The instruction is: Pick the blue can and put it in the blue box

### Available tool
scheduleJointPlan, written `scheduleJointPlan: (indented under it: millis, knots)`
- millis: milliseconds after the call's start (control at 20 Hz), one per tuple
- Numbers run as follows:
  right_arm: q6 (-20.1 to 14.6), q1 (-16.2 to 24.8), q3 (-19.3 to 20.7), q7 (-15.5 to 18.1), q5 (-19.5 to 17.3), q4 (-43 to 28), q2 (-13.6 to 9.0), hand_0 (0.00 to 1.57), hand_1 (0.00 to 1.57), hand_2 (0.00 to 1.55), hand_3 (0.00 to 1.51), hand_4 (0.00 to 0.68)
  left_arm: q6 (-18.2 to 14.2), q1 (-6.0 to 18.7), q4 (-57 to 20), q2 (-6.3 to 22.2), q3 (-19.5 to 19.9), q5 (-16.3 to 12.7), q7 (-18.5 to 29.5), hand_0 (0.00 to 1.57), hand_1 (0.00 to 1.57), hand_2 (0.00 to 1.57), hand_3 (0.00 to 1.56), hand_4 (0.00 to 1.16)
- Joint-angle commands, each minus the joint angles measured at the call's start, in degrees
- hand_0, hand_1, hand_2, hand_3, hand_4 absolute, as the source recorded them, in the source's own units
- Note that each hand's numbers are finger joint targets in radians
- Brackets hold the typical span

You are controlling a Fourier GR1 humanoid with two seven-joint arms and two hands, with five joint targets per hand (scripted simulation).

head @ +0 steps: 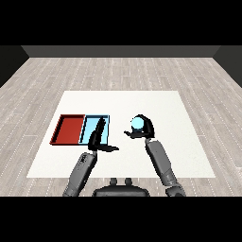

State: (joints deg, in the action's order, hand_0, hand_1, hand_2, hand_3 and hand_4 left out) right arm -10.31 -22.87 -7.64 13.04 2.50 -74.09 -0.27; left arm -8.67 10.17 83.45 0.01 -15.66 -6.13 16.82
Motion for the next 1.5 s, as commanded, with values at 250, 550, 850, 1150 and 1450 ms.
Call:
scheduleJointPlan:
  millis: [250,550,850,1150,1450]
  knots:
    - [-4.02,-3.19,-5.52,0.16,3.55,1.28,0.25,1.46,1.46,1.47,1.38,0.551,-4.24,3.36,-3.33,-0.01,-6.29,-0.54,0.27,0.0,0.0,0.0,0.0,0.0]
    - [-2.76,-6.23,-5.15,0.69,4.95,3.95,0.26,1.44,1.44,1.46,1.36,0.553,-5.97,5.87,-13.01,-0.01,-7.71,-3.71,5.55,0.0,0.0,0.0,0.0,0.0]
    - [0.18,-1.55,-4.27,3.56,5.35,1.87,-0.11,1.44,1.44,1.47,1.38,0.56,-10.56,8.66,-14.47,-0.01,-12.46,-8.41,3.98,0.0,0.0,0.0,0.0,0.0]
    - [-5.98,-8.5,-9.97,-0.33,8.7,3.52,0.25,1.44,1.44,1.46,1.37,0.564,-10.73,13.92,-20.55,-0.01,-13.56,-12.87,4.8,0.0,0.0,0.0,0.0,0.0]
    - [-3.08,-5.48,-10.12,1.43,7.1,2.26,0.26,1.44,1.44,1.46,1.37,0.561,-13.16,14.92,-22.67,-0.01,-15.86,-16.61,8.07,0.0,0.0,0.0,0.0,0.0]
